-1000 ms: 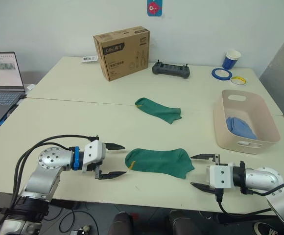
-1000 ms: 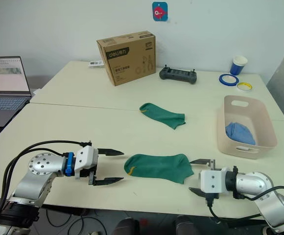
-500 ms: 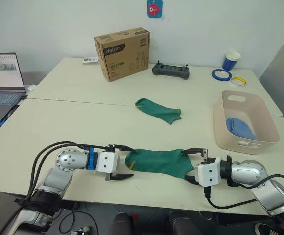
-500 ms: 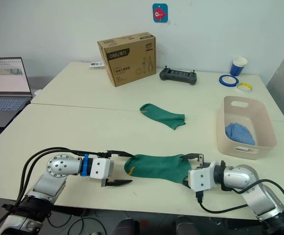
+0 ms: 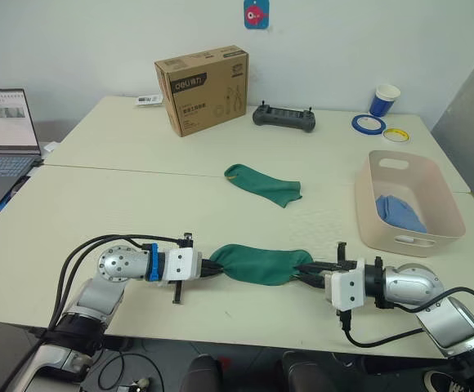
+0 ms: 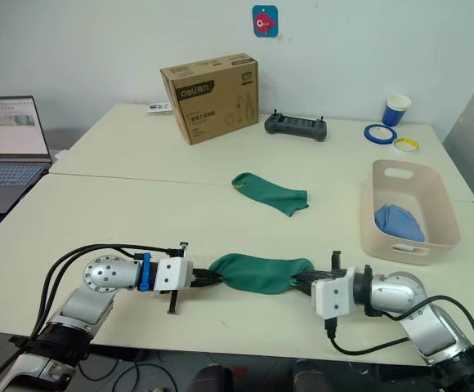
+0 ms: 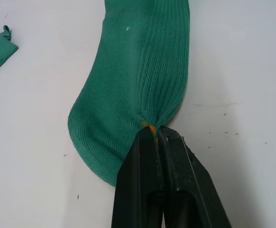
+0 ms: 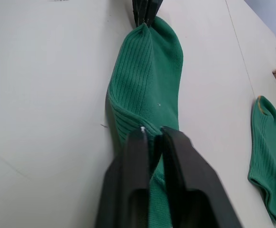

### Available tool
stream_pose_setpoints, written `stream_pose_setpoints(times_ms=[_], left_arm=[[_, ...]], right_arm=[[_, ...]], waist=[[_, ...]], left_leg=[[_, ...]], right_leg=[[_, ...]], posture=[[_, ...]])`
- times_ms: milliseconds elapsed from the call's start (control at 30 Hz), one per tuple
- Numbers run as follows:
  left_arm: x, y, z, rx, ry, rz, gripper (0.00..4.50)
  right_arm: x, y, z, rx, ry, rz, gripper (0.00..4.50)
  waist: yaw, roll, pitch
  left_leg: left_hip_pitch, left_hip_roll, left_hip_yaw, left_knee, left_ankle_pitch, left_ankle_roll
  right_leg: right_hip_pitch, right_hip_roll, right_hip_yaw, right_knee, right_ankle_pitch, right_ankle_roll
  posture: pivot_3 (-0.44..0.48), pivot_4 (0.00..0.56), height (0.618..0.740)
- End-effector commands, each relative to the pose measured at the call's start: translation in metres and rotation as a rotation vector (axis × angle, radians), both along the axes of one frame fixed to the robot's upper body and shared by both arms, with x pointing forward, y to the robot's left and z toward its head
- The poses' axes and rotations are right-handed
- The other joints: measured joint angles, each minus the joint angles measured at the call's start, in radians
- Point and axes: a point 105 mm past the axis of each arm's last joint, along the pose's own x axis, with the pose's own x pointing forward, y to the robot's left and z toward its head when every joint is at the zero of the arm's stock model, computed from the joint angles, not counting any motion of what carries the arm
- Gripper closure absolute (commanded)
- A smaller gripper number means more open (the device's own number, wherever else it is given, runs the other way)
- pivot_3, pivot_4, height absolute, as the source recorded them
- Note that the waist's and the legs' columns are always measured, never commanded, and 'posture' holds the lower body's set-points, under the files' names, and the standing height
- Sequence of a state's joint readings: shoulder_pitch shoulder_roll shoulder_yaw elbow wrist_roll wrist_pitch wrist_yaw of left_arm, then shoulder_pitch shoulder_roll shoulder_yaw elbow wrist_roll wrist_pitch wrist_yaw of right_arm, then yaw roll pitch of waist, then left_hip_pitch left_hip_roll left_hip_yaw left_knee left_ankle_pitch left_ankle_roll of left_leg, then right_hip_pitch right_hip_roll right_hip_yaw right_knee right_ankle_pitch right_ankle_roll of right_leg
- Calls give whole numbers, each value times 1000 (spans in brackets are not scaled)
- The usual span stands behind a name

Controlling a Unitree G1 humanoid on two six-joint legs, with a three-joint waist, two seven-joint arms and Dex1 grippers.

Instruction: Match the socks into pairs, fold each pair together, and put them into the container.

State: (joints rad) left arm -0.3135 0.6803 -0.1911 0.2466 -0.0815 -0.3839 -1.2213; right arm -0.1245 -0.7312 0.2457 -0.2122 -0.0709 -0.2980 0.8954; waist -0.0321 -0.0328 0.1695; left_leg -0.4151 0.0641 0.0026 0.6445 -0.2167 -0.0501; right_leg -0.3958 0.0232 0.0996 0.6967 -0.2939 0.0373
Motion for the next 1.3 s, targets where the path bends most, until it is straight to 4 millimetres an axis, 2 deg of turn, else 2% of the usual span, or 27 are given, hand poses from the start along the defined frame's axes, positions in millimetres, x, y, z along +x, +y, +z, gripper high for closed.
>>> stream_pose_setpoints(times_ms=[33, 167, 300, 433, 567, 700, 767, 900, 1100, 1200, 1300], left_arm=[[1, -8, 16, -57, -5, -27, 4500], [3, -6, 24, -95, 50, -3, 4500], [-5, 4, 29, -48, 82, -40, 4500], [-24, 10, 40, -41, 224, -72, 4500], [-43, 14, 63, -21, 452, -88, 4500], [-64, 20, 65, 41, 635, -106, 4500], [-65, 22, 59, 59, 680, -82, 4500], [-51, 20, 44, 32, 718, -6, 4500], [-25, 20, 35, 2, 725, 81, 4500], [-12, 17, 32, 8, 696, 101, 4500], [-4, 10, 30, 17, 671, 106, 4500]], right_arm=[[-2, 4, 16, 93, 12, -9, 4468], [1, 3, 25, 192, 102, -72, 4468], [-10, 12, 41, 316, 271, -73, 4468], [-30, 20, 47, 365, 444, -32, 4468], [-50, 21, 49, 403, 686, -28, 4468], [-62, 20, 51, 474, 911, -61, 4468], [-65, 19, 47, 481, 996, -92, 4468], [-52, 13, 33, 501, 1047, -210, 4468], [-19, 0, 24, 495, 952, -353, 4468], [-4, -6, 21, 474, 905, -390, 4468], [2, -6, 19, 472, 902, -386, 4468]], waist=[[0, 0, 0], [0, 0, 0], [-3, 0, 0], [-2, 0, 0], [-3, 0, 2], [-3, 0, 2], [-3, 0, 2], [-3, 0, 2], [-3, -3, 3], [-2, -3, 3], [-1, -3, 3]], left_leg=[[0, 0, 0, 0, 0, 0], [0, 0, 0, 0, 0, 0], [0, 0, -1, 0, 0, 0], [0, 1, -2, -1, 0, 0], [-1, 1, -2, -1, 0, 0], [0, 1, -2, -1, 0, 0], [0, 1, -2, -1, 0, 0], [0, 0, -2, -1, 0, 0], [-2, 0, -2, -1, 0, 0], [-3, 0, -2, -1, 0, 0], [-4, 0, -2, -1, 0, 0]], right_leg=[[0, 0, 0, 0, 0, 0], [0, 0, 0, 0, 0, 0], [0, 1, 0, 0, 0, 0], [0, 0, -1, 0, -1, -2], [0, 0, -2, 0, -2, -3], [0, 0, -2, 0, -5, -8], [0, 0, -2, 0, -5, -8], [0, 0, -2, -1, -5, -8], [-3, 0, -1, -1, -5, -8], [-4, 0, -1, 0, -3, -5], [-5, 1, -1, 0, -2, -3]], posture=[[0, 150, 740], [0, 150, 740], [0, 150, 740], [0, 150, 740], [0, 150, 740], [0, 150, 740], [0, 150, 740], [0, 150, 740], [0, 150, 740], [0, 150, 740], [0, 150, 740]])
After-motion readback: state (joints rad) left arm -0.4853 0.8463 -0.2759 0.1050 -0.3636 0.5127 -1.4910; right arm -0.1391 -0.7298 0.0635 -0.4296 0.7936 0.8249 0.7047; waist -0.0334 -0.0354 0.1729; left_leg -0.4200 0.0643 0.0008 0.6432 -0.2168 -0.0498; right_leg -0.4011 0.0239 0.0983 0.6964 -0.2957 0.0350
